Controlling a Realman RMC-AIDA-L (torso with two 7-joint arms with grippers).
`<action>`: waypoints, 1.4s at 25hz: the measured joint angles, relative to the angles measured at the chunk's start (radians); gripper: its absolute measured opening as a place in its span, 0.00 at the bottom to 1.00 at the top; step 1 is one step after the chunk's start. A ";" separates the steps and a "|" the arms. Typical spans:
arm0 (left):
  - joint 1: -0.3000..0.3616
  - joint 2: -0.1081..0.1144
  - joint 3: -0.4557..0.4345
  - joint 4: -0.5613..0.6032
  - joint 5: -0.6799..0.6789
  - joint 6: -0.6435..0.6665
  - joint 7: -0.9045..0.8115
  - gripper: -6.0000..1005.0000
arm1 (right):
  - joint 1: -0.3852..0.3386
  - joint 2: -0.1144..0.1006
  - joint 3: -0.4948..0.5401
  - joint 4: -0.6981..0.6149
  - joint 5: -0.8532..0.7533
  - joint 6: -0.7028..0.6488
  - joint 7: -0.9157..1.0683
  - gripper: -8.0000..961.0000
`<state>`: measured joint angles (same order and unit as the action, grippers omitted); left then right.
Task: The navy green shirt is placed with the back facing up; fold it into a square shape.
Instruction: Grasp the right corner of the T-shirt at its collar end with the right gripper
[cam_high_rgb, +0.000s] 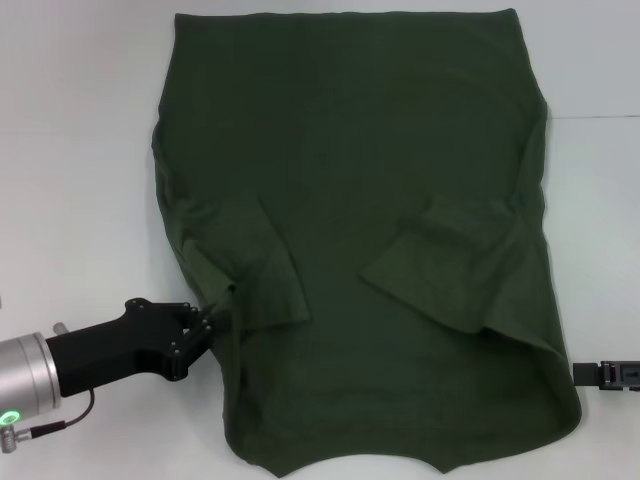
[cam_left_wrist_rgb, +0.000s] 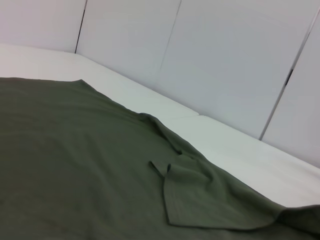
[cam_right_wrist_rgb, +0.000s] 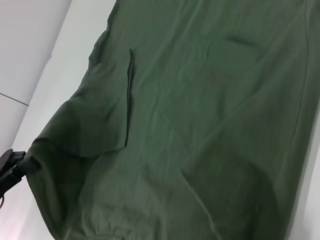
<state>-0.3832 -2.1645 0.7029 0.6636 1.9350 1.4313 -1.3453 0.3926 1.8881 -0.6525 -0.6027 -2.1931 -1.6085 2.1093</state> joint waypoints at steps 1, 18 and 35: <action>-0.001 0.000 0.000 0.000 0.000 0.000 0.000 0.05 | 0.000 0.000 0.000 0.003 0.000 0.003 0.000 0.96; 0.000 0.002 -0.004 0.001 -0.005 -0.014 0.006 0.05 | 0.040 0.026 -0.006 0.023 -0.050 0.032 0.007 0.96; -0.003 0.002 -0.003 -0.003 -0.005 -0.026 0.009 0.05 | 0.038 0.025 -0.001 0.028 -0.062 0.059 0.026 0.95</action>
<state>-0.3865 -2.1629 0.6996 0.6611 1.9295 1.4053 -1.3361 0.4305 1.9130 -0.6539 -0.5751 -2.2548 -1.5499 2.1354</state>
